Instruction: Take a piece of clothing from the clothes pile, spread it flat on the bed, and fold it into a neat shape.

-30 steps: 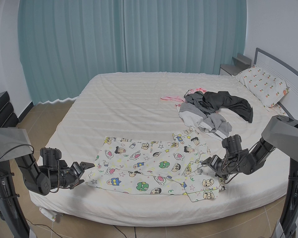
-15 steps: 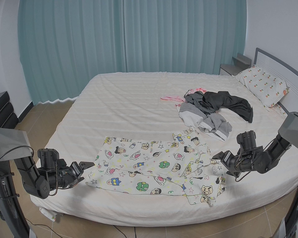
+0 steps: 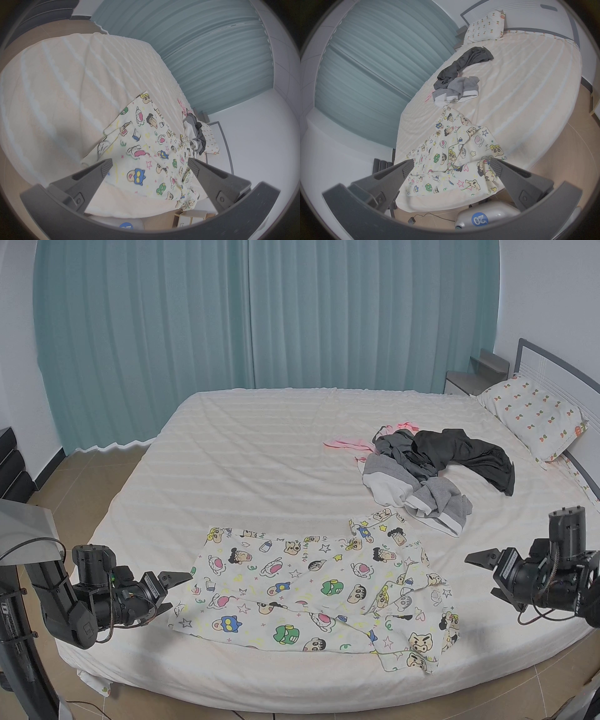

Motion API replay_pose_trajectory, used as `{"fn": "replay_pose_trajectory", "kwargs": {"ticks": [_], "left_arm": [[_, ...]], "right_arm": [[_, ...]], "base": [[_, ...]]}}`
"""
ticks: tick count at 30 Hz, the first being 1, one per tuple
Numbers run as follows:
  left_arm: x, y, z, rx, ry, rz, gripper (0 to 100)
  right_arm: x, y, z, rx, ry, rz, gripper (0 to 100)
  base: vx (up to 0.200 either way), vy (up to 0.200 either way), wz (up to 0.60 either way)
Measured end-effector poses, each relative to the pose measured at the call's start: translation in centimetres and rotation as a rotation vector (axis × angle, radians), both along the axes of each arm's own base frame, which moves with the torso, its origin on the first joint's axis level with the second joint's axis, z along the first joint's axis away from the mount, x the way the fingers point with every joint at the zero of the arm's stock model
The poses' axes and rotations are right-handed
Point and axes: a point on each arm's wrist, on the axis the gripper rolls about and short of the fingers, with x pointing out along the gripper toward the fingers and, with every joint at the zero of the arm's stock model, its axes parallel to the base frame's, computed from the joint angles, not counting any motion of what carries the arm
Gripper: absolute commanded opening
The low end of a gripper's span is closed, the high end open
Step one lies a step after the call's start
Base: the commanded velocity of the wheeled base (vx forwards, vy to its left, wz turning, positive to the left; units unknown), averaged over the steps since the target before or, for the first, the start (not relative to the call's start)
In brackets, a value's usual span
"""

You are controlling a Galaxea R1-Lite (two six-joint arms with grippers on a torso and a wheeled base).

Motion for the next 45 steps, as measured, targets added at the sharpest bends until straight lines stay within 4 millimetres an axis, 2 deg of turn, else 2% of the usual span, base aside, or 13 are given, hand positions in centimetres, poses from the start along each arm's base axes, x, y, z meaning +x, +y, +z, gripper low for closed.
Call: {"fn": "replay_pose_trajectory", "kwargs": {"ticks": [5, 13, 21, 28, 33, 40, 45], "left_arm": [[-0.2, 0.0, 0.1, 0.000, -0.015, -0.001, 100], [-0.4, 0.0, -0.2, 0.022, -0.017, -0.018, 100], [-0.1, 0.4, -1.5, 0.241, -0.119, -0.176, 100], [2.0, 0.6, -4.3, 0.434, -0.190, -0.358, 100], [3.2, 0.2, -6.4, 0.432, -0.110, -0.488, 100], [5.0, -0.2, -6.5, 0.454, -0.141, -0.570, 100], [5.3, -0.3, -6.3, 0.476, -0.165, -0.588, 100]], "right_arm": [[-1.9, 0.4, 0.2, 0.006, -0.020, 0.049, 100], [-2.3, 0.5, 0.0, 0.002, -0.012, 0.058, 100], [-2.4, 0.6, -0.2, -0.002, -0.005, 0.069, 100], [-2.6, 0.7, -0.6, -0.012, 0.007, 0.085, 100], [-2.7, 0.7, -0.8, -0.016, 0.015, 0.091, 100], [-2.8, 0.7, -0.9, -0.018, 0.022, 0.095, 100], [-2.8, 0.7, -1.0, -0.019, 0.024, 0.095, 100]], "base": [[0.000, 0.000, 0.00], [0.000, 0.000, 0.00], [0.000, 0.000, 0.00], [0.000, 0.000, 0.00], [0.000, 0.000, 0.00], [0.000, 0.000, 0.00], [0.000, 0.000, 0.00]]}}
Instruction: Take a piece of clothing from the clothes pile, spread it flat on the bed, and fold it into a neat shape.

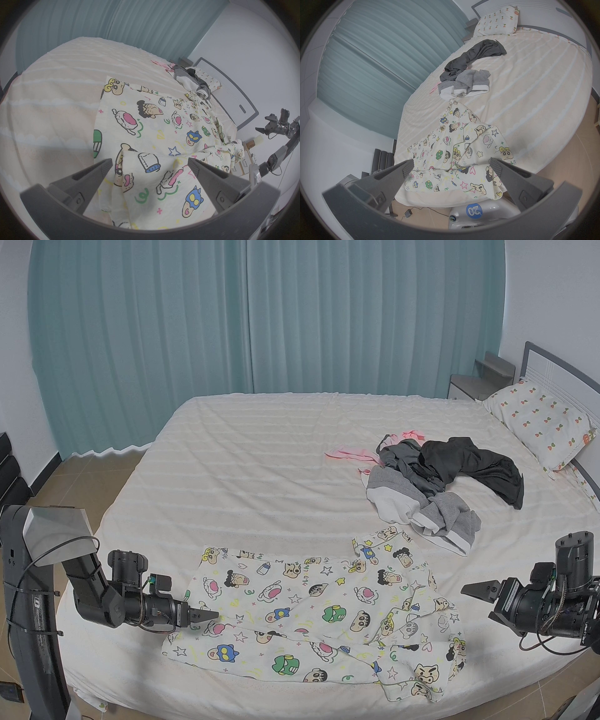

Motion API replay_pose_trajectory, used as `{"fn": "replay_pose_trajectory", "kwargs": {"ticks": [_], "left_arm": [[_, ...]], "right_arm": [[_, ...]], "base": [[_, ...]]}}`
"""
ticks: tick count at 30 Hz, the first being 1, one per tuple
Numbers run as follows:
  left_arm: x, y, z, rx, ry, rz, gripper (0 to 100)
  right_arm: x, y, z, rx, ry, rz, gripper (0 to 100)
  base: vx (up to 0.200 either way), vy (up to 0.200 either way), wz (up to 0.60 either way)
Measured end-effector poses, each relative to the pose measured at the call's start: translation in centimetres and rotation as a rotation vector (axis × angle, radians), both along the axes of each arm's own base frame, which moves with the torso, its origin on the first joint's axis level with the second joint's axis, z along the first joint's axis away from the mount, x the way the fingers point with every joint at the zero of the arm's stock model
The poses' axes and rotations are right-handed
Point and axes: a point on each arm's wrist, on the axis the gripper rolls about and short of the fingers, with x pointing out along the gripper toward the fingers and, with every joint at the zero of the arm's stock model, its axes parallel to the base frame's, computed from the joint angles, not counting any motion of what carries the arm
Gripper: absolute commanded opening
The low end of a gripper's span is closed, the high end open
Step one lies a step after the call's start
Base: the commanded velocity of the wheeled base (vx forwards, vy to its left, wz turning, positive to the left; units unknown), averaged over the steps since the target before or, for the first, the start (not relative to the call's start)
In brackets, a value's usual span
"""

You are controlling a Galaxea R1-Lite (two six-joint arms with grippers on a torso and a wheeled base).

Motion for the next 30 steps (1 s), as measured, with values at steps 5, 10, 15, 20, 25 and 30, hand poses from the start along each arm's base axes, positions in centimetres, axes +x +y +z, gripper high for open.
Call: {"fn": "replay_pose_trajectory", "kwargs": {"ticks": [5, 10, 15, 20, 25, 30], "left_arm": [[-0.4, 0.0, -0.2, 0.021, 0.010, -0.025, 100], [-0.7, 0.3, -0.4, 0.042, 0.027, -0.045, 100], [-0.8, 0.5, -0.5, 0.051, 0.032, -0.048, 100], [-0.9, 0.7, -0.5, 0.055, 0.040, -0.044, 0], [-1.0, 0.8, -0.6, 0.056, 0.044, -0.038, 0], [-1.3, 1.2, -0.5, 0.057, 0.049, -0.027, 0]], "right_arm": [[0.0, 0.0, 0.0, 0.001, 0.000, 0.000, 100], [0.0, 0.0, 0.0, 0.002, 0.002, 0.002, 100], [0.0, 0.0, 0.0, 0.002, 0.003, 0.002, 100], [0.0, 0.0, 0.0, 0.001, 0.004, 0.002, 100], [0.0, 0.1, -0.1, 0.001, 0.005, 0.006, 100], [-0.1, 0.2, -0.1, 0.001, 0.006, 0.015, 100]], "base": [[0.000, 0.000, 0.00], [0.000, 0.000, 0.00], [0.000, 0.000, 0.00], [0.000, 0.000, 0.00], [0.000, 0.000, 0.00], [0.000, 0.000, 0.00]]}}
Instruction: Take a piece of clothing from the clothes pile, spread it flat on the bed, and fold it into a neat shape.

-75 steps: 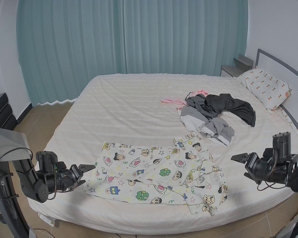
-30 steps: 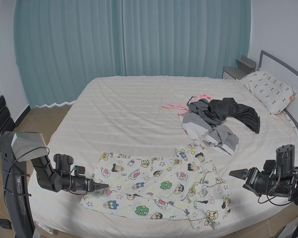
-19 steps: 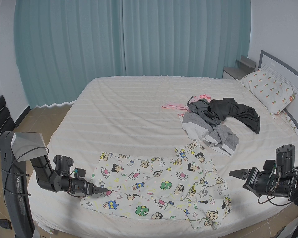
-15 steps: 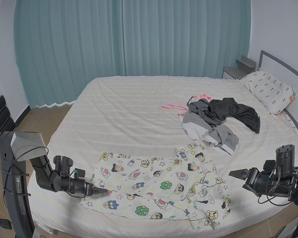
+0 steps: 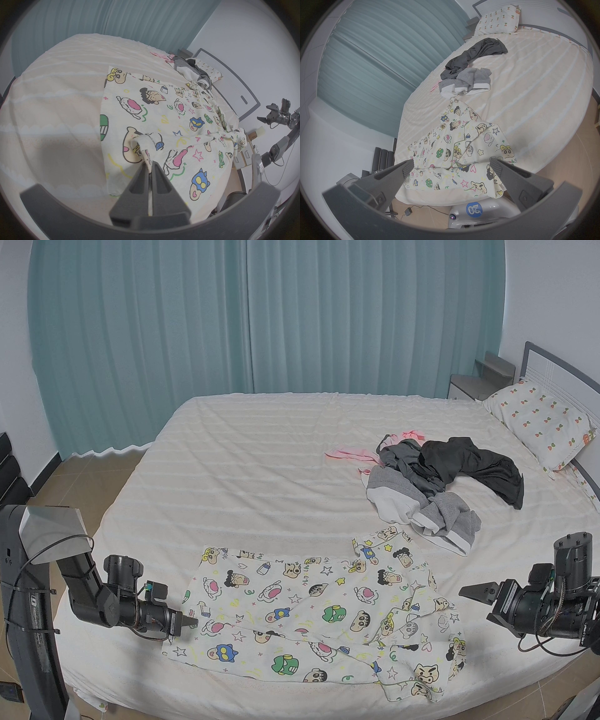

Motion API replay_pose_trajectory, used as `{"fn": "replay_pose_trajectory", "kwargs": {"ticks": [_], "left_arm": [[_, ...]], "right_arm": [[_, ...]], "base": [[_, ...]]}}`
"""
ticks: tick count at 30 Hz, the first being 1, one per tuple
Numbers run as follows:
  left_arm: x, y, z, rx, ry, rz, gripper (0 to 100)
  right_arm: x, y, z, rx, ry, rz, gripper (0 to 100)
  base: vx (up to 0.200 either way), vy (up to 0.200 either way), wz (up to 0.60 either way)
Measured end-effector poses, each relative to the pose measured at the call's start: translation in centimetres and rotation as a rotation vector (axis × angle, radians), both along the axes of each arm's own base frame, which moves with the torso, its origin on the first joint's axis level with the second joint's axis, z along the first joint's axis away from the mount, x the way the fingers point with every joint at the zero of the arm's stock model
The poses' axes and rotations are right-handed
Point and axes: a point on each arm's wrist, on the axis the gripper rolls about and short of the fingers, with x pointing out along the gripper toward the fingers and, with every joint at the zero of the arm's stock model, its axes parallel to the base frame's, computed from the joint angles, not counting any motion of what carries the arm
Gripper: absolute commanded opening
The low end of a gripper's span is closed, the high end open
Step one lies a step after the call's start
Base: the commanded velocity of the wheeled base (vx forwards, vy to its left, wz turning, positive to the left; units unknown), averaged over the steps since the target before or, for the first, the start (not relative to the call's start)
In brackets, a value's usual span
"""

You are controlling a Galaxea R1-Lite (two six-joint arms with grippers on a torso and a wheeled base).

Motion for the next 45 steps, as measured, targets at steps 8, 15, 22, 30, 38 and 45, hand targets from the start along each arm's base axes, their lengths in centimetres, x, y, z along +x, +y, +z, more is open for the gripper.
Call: {"fn": "replay_pose_trajectory", "kwargs": {"ticks": [8, 15, 22, 30, 38, 45], "left_arm": [[-1.0, 0.2, 0.6, -0.001, 0.037, 0.006, 0], [-2.4, 0.3, 1.7, 0.036, 0.130, -0.030, 0], [-2.7, 0.7, 2.6, 0.080, 0.131, -0.024, 0], [-2.9, 0.9, 2.9, 0.079, 0.130, -0.019, 0], [-3.2, 1.0, 3.2, 0.078, 0.140, -0.015, 0], [-3.2, 1.0, 3.3, 0.077, 0.142, -0.016, 0]], "right_arm": [[-0.1, 0.1, -0.1, 0.000, 0.004, 0.005, 100], [0.0, 0.1, -0.2, -0.003, 0.010, 0.005, 100], [0.1, 0.1, -1.2, -0.036, 0.054, 0.024, 100], [0.5, 0.1, -3.3, -0.154, 0.072, 0.176, 100], [2.8, -0.4, -6.4, -0.243, 0.088, 0.280, 100], [4.9, -1.1, -9.3, -0.267, 0.037, 0.320, 100]], "base": [[0.000, 0.000, 0.00], [0.000, 0.000, 0.00], [0.000, 0.000, 0.00], [0.000, 0.000, 0.00], [0.000, 0.000, 0.00], [0.000, 0.000, 0.00]]}}
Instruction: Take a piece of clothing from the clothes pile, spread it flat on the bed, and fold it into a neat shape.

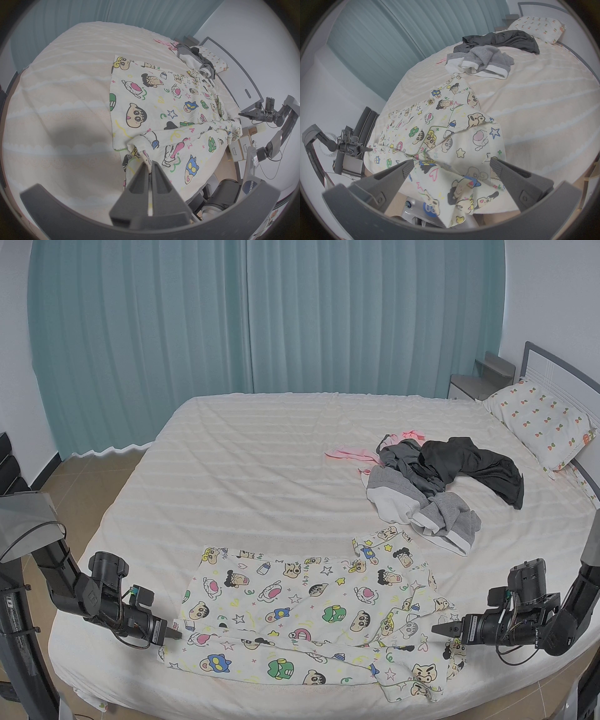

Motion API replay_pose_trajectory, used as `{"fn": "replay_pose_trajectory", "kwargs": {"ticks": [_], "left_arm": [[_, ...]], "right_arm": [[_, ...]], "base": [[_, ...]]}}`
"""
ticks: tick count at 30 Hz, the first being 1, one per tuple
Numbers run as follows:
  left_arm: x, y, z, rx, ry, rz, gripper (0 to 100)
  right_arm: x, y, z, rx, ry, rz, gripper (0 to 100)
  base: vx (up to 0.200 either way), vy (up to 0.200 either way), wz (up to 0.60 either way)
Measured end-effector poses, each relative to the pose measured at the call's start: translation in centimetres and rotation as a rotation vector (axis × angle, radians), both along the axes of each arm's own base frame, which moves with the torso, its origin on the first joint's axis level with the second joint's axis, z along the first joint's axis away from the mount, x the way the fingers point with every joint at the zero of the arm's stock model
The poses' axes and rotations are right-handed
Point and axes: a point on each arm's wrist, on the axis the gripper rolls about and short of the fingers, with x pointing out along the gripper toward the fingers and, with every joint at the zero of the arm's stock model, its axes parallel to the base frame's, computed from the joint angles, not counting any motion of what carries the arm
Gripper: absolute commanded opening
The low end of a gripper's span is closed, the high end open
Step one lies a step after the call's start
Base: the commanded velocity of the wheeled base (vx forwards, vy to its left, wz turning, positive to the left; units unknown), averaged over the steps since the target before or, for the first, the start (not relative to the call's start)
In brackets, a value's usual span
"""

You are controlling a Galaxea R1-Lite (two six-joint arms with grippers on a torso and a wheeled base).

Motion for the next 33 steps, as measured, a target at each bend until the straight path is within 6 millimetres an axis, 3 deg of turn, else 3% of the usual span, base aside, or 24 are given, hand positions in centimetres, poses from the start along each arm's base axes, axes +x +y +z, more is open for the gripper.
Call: {"fn": "replay_pose_trajectory", "kwargs": {"ticks": [10, 11, 22, 33], "left_arm": [[0.0, 0.0, 0.0, -0.003, 0.003, 0.001, 0], [0.0, 0.0, 0.0, -0.004, 0.004, 0.000, 0], [0.0, -0.1, -0.1, -0.007, 0.008, 0.001, 0], [-0.1, -0.1, -0.1, -0.004, 0.007, -0.002, 0]], "right_arm": [[-0.3, -0.7, -3.8, 0.009, -0.017, 0.119, 100], [-0.5, -0.7, -3.9, 0.015, -0.018, 0.127, 0], [-1.1, -0.7, -6.0, 0.066, 0.031, 0.181, 0], [-0.7, -0.9, -5.4, 0.098, -0.013, 0.162, 0]], "base": [[0.000, 0.000, 0.00], [0.000, 0.000, 0.00], [0.000, 0.000, 0.00], [0.000, 0.000, 0.00]]}}
